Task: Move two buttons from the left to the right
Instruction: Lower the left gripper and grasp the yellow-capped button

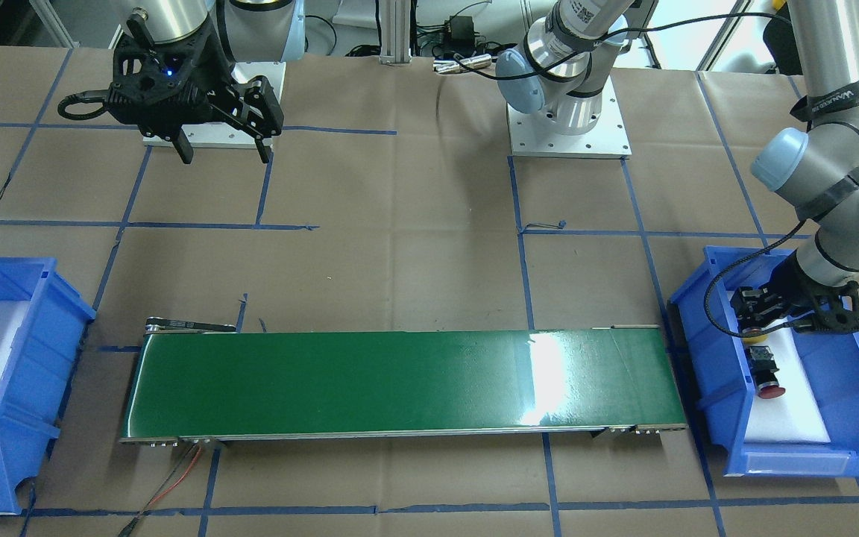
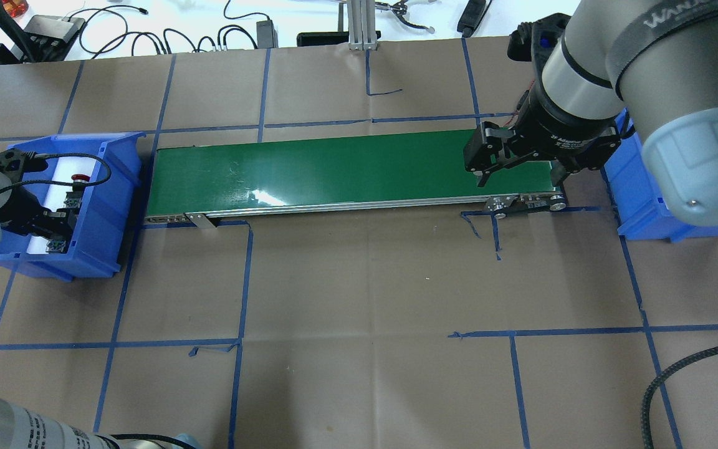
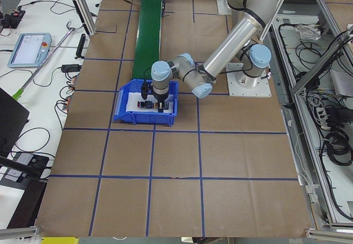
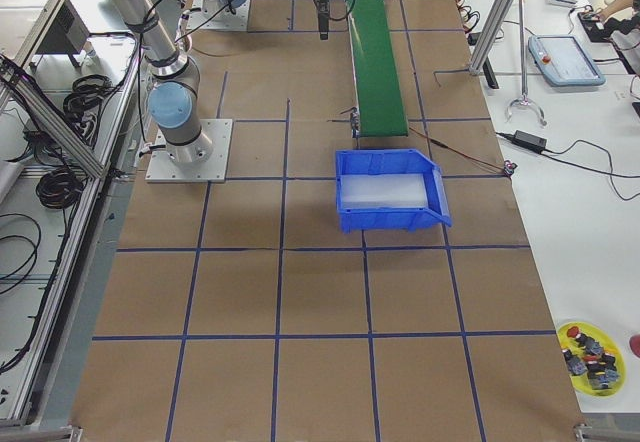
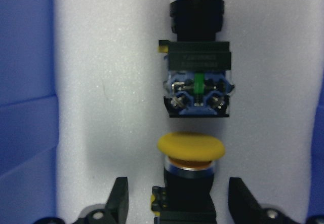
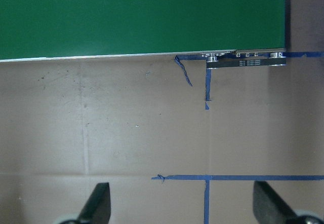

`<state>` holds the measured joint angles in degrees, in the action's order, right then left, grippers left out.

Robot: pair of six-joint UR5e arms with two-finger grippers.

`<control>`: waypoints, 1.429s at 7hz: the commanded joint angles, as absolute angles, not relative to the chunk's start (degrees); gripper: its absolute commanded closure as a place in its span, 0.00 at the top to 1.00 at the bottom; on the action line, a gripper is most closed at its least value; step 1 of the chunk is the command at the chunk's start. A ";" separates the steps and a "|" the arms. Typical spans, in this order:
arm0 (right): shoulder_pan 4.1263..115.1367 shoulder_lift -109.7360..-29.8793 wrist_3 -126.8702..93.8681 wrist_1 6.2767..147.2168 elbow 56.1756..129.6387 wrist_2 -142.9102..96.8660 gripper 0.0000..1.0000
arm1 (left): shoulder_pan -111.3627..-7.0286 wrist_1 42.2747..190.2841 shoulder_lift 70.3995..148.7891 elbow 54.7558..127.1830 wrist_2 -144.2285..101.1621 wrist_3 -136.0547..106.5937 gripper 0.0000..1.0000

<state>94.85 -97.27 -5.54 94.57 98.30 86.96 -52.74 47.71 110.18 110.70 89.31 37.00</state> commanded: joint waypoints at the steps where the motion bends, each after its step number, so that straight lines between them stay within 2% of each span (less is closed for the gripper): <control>1: 94.83 -97.38 -5.54 94.57 98.26 86.92 1.00 | -52.91 48.08 109.60 109.69 89.38 36.83 0.00; 3: 94.83 -97.64 -5.54 94.57 97.73 87.10 1.00 | -53.17 53.83 107.06 104.97 89.21 36.91 0.00; 6: 94.83 -97.65 -5.54 94.57 97.73 87.10 1.00 | -53.52 69.49 106.43 93.11 89.47 36.65 0.00; 10: 94.83 -97.73 -5.54 94.57 97.65 87.10 1.00 | -67.28 70.31 106.61 90.53 89.91 21.78 0.01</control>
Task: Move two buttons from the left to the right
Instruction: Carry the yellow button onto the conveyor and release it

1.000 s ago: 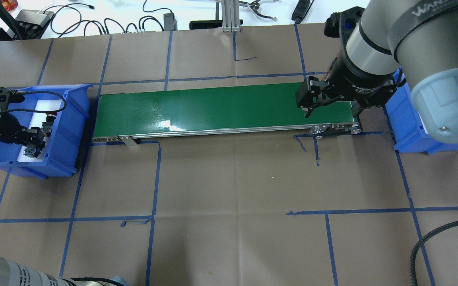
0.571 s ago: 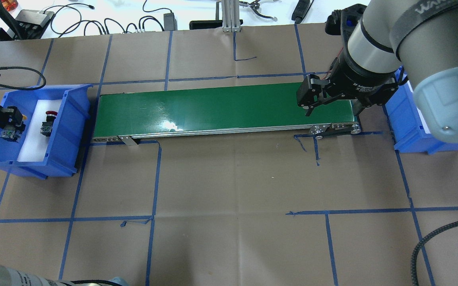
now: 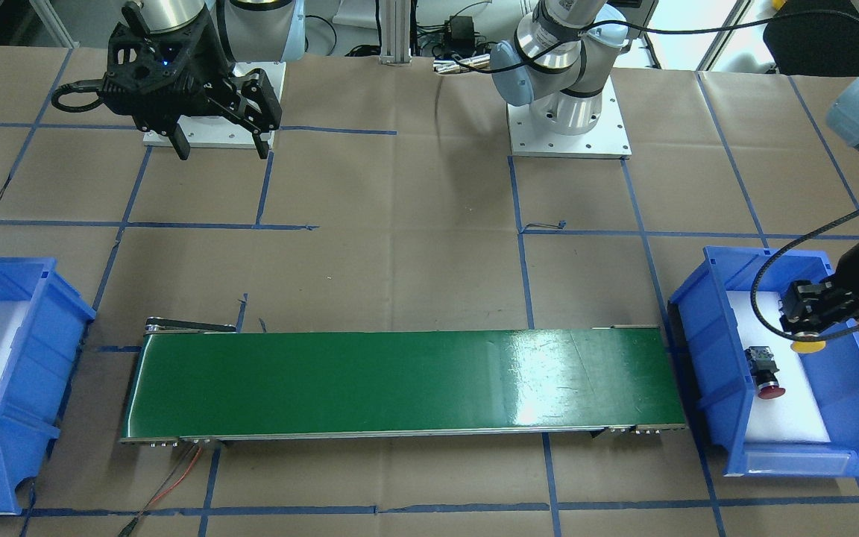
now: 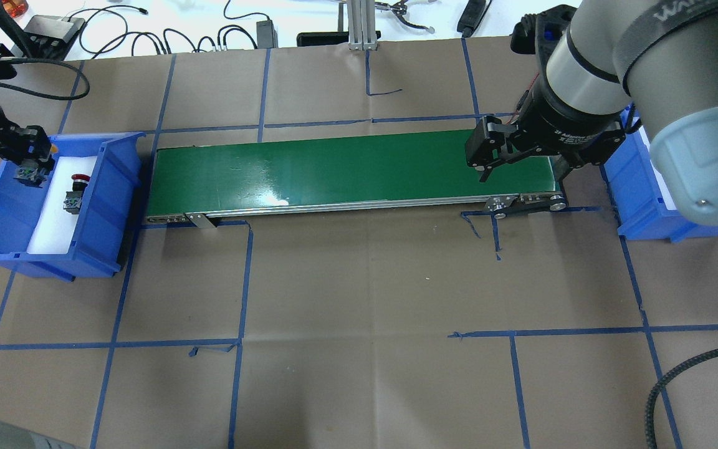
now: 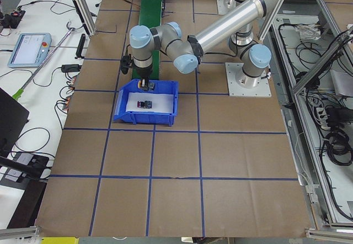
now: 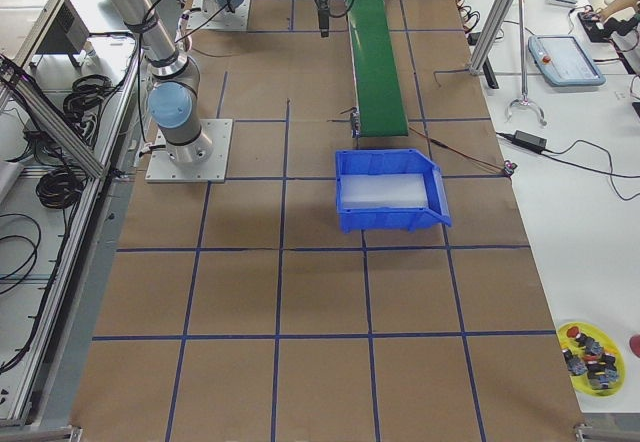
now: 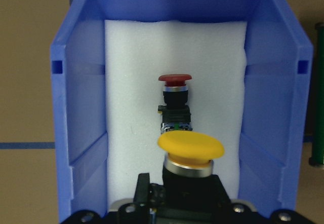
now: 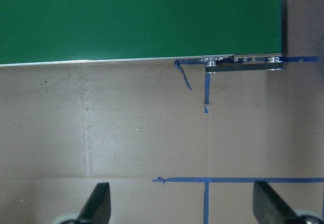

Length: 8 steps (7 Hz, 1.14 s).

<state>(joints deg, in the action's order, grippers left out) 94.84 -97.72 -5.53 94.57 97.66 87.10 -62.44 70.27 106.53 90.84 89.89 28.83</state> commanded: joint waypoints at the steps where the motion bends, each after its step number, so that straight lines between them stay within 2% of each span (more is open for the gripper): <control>1: 94.83 -97.65 -5.54 94.57 97.65 87.10 1.00 | -71.33 70.23 107.05 90.61 89.91 14.40 0.01; 5: 94.83 -97.73 -5.54 94.57 97.65 87.10 1.00 | -81.46 61.19 113.29 92.81 90.00 -0.79 0.03; 8: 94.83 -97.73 -5.45 94.57 97.65 87.19 1.00 | -81.74 54.98 113.38 98.94 90.00 -0.18 0.03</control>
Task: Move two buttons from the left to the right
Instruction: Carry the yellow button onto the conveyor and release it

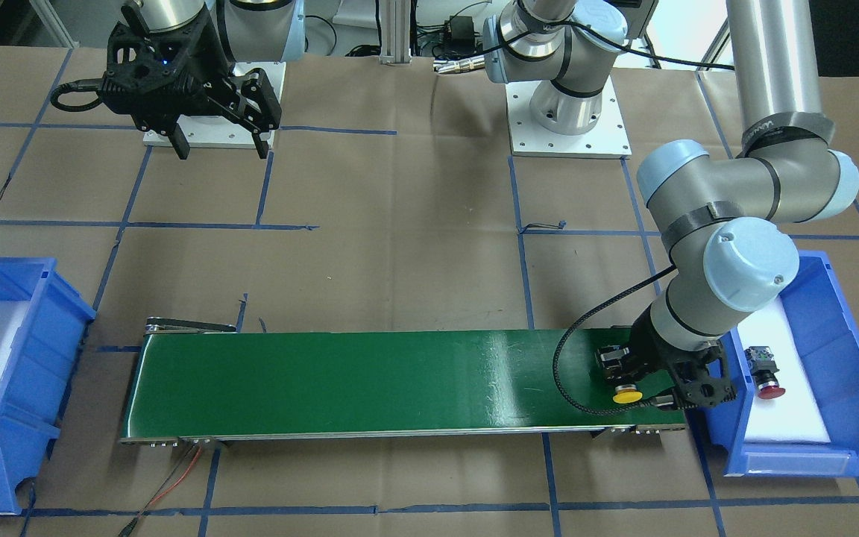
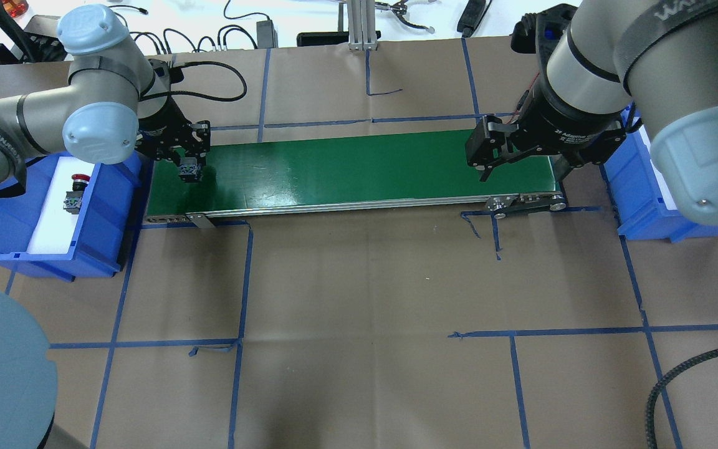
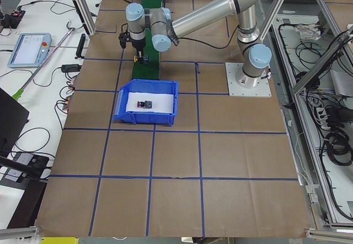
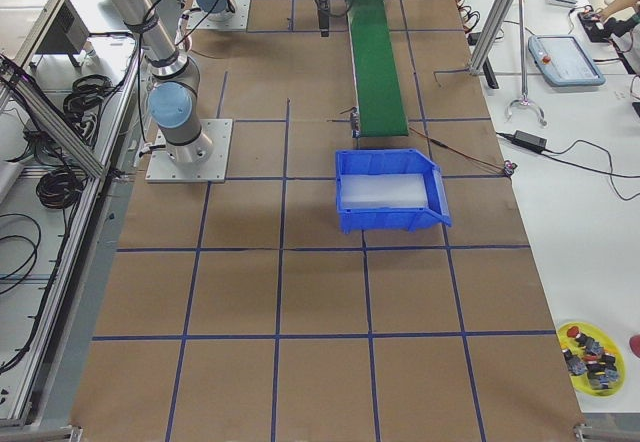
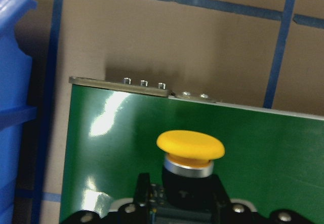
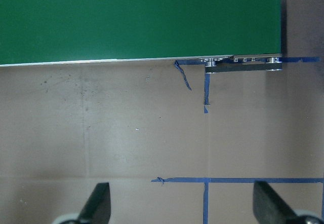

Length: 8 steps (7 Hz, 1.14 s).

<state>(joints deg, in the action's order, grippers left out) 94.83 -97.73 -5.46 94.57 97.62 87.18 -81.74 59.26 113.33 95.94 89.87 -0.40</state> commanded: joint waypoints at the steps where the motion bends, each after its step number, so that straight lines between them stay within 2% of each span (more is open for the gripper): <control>1: 94.83 -97.82 -5.45 94.57 97.65 87.19 1.00 | -81.65 53.80 113.20 99.83 90.09 -0.09 0.11; 2: 94.83 -97.82 -5.45 94.57 97.73 87.19 1.00 | -81.30 53.79 113.12 99.93 89.91 -0.09 0.88; 3: 94.83 -97.82 -5.54 94.57 97.73 87.19 1.00 | -81.30 54.05 112.77 99.06 90.09 -0.09 1.00; 5: 94.83 -97.82 -5.54 94.48 97.73 87.19 1.00 | -80.86 59.64 110.41 95.56 90.09 -0.09 1.00; 8: 94.83 -97.82 -5.54 94.57 97.65 87.10 1.00 | -80.60 82.47 106.17 81.87 90.09 0.35 1.00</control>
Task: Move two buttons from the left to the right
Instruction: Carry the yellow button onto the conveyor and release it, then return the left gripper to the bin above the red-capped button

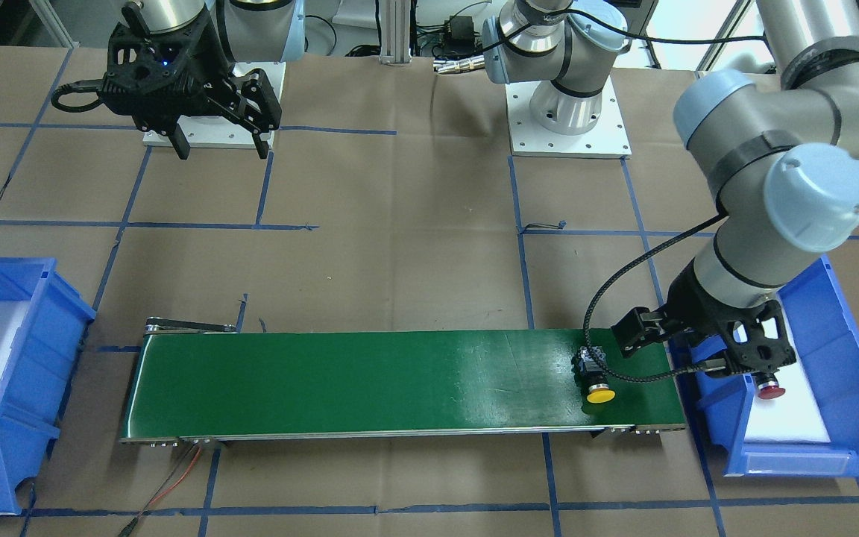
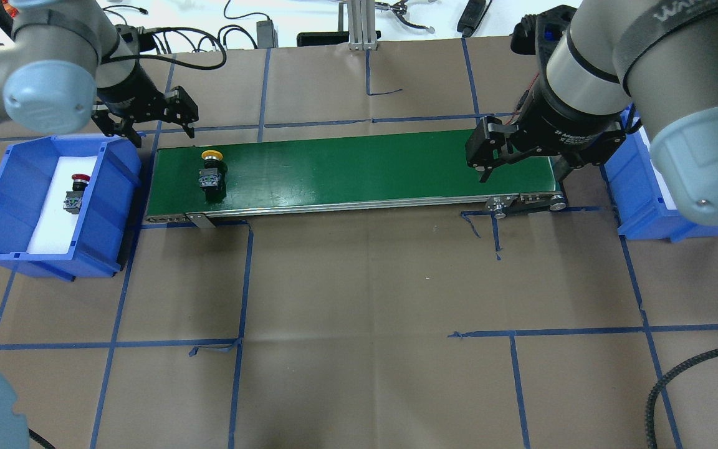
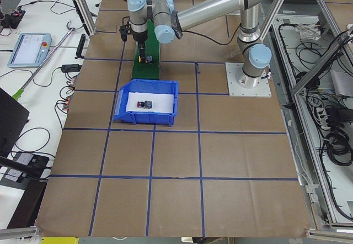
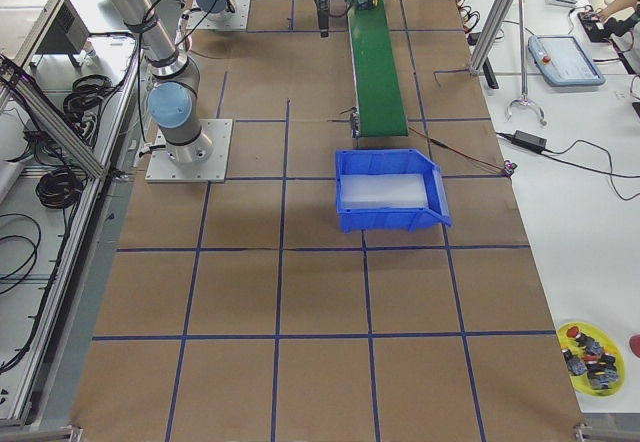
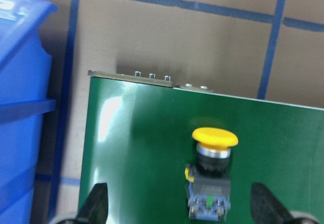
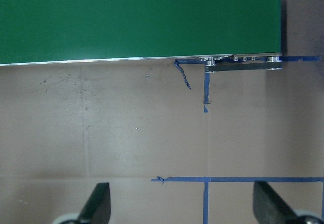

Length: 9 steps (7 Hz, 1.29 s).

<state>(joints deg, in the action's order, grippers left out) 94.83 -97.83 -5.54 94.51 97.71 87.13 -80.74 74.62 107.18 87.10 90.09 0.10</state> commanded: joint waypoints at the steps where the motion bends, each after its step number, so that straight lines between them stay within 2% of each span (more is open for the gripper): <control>1: 94.83 -97.82 -5.54 94.57 97.65 87.10 1.00 | -79.12 82.96 106.26 80.35 89.91 2.61 1.00; 6: 94.83 -97.73 -5.54 94.57 97.65 87.10 1.00 | -62.87 81.92 109.06 80.42 89.74 24.48 1.00; 9: 94.83 -97.74 -5.54 94.57 97.65 87.10 1.00 | -59.76 76.85 113.99 80.58 89.56 28.30 1.00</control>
